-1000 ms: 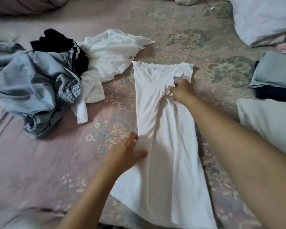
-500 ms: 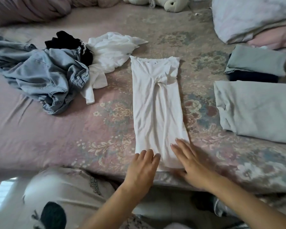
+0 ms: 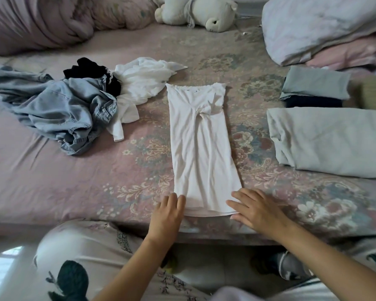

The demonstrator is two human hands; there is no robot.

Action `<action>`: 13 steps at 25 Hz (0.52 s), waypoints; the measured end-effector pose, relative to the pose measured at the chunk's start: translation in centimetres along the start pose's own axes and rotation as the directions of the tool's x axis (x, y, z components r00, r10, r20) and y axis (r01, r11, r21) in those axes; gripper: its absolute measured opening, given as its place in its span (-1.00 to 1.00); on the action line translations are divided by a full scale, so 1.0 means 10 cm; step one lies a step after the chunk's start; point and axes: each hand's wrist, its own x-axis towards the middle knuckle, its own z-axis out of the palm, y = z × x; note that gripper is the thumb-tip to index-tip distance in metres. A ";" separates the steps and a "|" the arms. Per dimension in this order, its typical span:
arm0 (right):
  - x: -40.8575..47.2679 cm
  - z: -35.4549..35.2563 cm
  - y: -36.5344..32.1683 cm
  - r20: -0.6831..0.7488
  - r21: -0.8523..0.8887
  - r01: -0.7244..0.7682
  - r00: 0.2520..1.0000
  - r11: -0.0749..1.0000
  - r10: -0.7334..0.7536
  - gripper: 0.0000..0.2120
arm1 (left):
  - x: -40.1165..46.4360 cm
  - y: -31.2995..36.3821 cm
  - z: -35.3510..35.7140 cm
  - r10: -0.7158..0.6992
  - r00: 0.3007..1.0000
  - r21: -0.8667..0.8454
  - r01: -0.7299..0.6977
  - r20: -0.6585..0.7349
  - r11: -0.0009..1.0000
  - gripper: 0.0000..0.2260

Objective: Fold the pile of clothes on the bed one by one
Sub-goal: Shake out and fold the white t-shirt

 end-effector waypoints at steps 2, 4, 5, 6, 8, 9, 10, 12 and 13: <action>0.03 0.02 0.01 0.003 0.043 -0.019 1.000 0.999 0.019 -0.82 | -0.02 0.00 -0.07 -0.018 1.000 0.040 0.018 -0.004 0.999 -0.39; 0.02 -0.02 0.01 -0.023 0.118 -0.019 1.000 0.993 0.022 -0.96 | -0.07 0.00 -0.09 -0.007 1.000 0.088 0.009 -0.022 0.996 -0.45; 0.00 -0.05 0.02 -0.046 0.148 -0.009 0.999 0.989 0.016 -0.94 | -0.10 0.01 -0.08 -0.005 1.000 0.106 0.007 -0.019 0.994 -0.49; -0.03 -0.08 0.03 -0.049 0.147 0.015 0.999 0.989 -0.008 -0.94 | -0.13 0.00 -0.05 0.001 1.000 0.123 0.001 -0.010 0.992 -0.52; -0.09 -0.10 0.05 0.002 0.083 0.076 0.997 0.994 -0.076 -0.85 | -0.17 -0.05 0.04 0.031 0.999 0.151 -0.033 0.014 0.988 -0.49; -0.11 -0.10 0.06 0.046 0.037 0.099 0.994 0.994 -0.101 -0.79 | -0.17 -0.09 0.08 0.055 0.998 0.155 -0.057 0.019 0.986 -0.47; -0.12 -0.10 0.07 0.074 0.012 0.108 0.991 0.994 -0.109 -0.75 | -0.16 -0.12 0.10 0.085 0.996 0.156 -0.087 0.016 0.984 -0.46; -0.15 -0.09 0.12 0.052 -0.004 0.109 0.993 0.994 -0.109 -0.71 | -0.13 -0.18 0.11 0.155 0.988 0.172 -0.152 -0.002 0.973 -0.49; -0.14 -0.10 0.13 0.023 -0.020 0.095 0.995 0.995 -0.095 -0.69 | -0.12 -0.21 0.12 0.179 0.983 0.180 -0.169 -0.040 0.969 -0.55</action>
